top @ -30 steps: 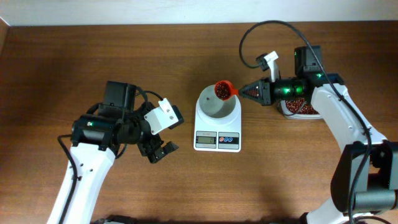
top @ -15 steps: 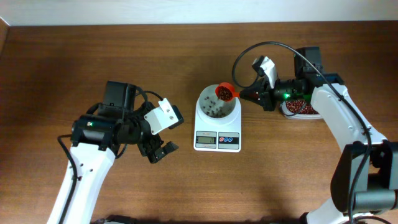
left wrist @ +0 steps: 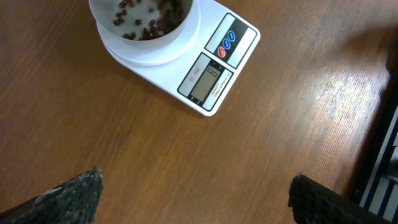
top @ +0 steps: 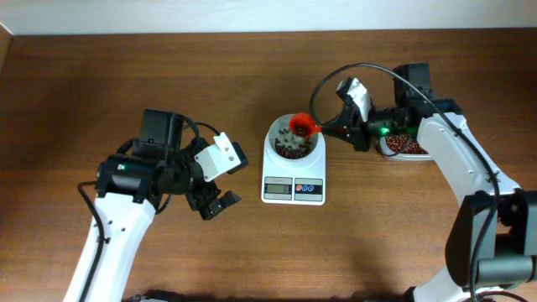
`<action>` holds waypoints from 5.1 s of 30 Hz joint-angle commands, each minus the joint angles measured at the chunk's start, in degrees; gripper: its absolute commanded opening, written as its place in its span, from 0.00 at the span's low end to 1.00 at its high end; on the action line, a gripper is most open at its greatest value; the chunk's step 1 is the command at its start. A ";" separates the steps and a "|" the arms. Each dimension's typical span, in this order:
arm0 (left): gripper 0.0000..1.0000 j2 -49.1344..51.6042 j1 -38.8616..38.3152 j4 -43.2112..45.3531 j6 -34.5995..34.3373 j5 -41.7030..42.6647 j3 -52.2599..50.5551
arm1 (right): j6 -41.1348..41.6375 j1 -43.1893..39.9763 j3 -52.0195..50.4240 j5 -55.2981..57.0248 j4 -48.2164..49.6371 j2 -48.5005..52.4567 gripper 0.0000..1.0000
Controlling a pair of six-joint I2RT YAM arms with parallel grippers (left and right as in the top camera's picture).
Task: Scoop and weigh 50g on scale
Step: 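Tilt the scoop with the right gripper to pour beans into the bowl, then move the empty scoop back right to the bean tub, then dip the scoop into the red beans again and lift it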
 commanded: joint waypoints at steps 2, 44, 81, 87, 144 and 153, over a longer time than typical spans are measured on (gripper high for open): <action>0.99 -0.13 -0.20 0.00 -0.72 0.15 -0.48 | -2.01 0.63 0.02 3.72 -0.15 0.24 0.04; 0.99 -0.13 -0.20 0.00 -0.72 0.15 -0.48 | -7.78 1.81 0.13 -0.94 0.50 -0.85 0.04; 0.99 -0.13 -0.20 0.00 -0.72 0.15 -0.48 | -12.04 7.37 4.42 19.32 -1.14 -7.93 0.04; 0.99 -0.15 -0.17 0.00 -0.72 0.15 -0.48 | -12.02 8.59 4.42 24.44 -1.60 -9.18 0.04; 0.99 -0.13 -0.20 0.00 -0.72 0.15 -0.48 | 20.39 -19.80 4.09 35.80 -18.03 0.55 0.04; 0.99 -0.13 -0.20 0.00 -0.72 0.15 -0.48 | 20.72 -31.71 4.09 15.74 -19.76 8.26 0.04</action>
